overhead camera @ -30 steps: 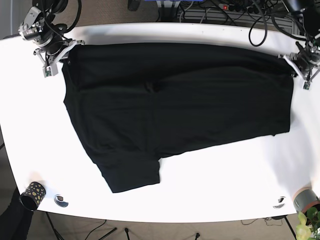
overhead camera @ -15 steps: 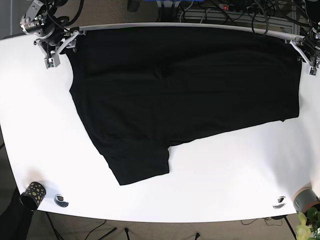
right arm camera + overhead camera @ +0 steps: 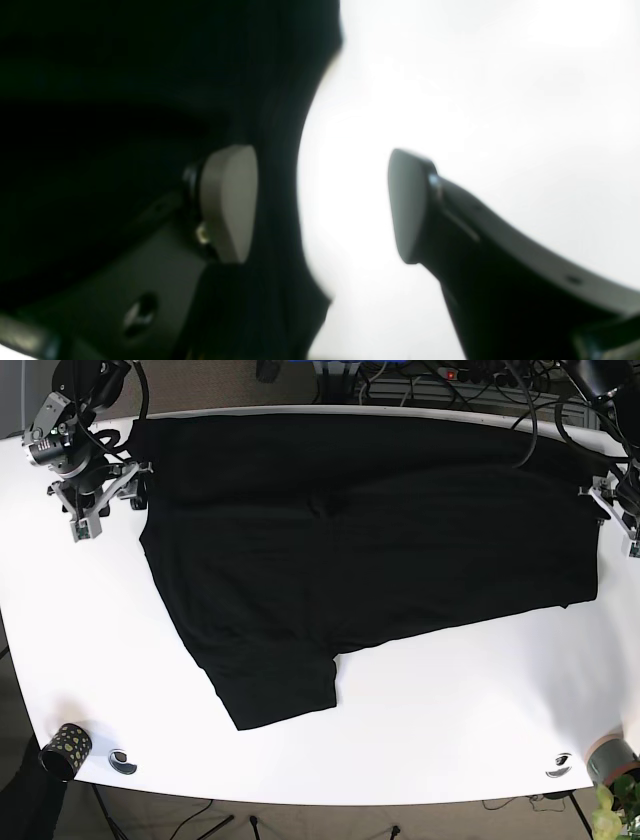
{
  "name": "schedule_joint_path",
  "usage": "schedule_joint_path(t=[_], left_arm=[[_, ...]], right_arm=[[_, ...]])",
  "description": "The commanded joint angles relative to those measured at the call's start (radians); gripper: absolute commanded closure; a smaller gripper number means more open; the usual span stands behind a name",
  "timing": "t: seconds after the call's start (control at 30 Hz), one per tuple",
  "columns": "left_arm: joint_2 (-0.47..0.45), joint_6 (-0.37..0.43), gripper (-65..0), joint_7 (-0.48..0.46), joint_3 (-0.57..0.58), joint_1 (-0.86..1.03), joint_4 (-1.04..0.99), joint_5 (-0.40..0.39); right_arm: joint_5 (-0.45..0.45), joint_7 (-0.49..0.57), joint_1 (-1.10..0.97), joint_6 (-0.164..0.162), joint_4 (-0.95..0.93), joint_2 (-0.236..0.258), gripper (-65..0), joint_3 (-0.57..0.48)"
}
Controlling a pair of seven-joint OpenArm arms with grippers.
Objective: Fold the T-shirt properly
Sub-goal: 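Release the right gripper and move it to the shirt's side edge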
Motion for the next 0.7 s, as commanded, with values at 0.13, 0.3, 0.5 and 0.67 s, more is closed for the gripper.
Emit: schedule_joint_path(t=[0.13,0.3,0.5,0.67], left_arm=[[-0.019,0.002,-31.8,0.022,-0.005,-0.102,0.036,-0.008],[-0.002,0.002,-31.8,0.02,0.001,-0.194,-0.002,0.0],[0.009,0.002,-31.8,0.02,0.059,-0.278,-0.082,0.003],[0.014,0.002,-31.8,0.02,0.102,-0.307,-0.108,0.003]], right_arm=[[0.009,-0.033,0.157,0.0,-0.118,0.069,-40.1,0.0],[0.007,-0.021,0.295,0.0,-0.311,0.154,-40.1,-0.116],[0.007,0.081,0.43,0.0,-0.535,0.204,-40.0,-0.211],[0.006,0.18,0.563,0.0,-0.727,0.223,-40.0,-0.315]])
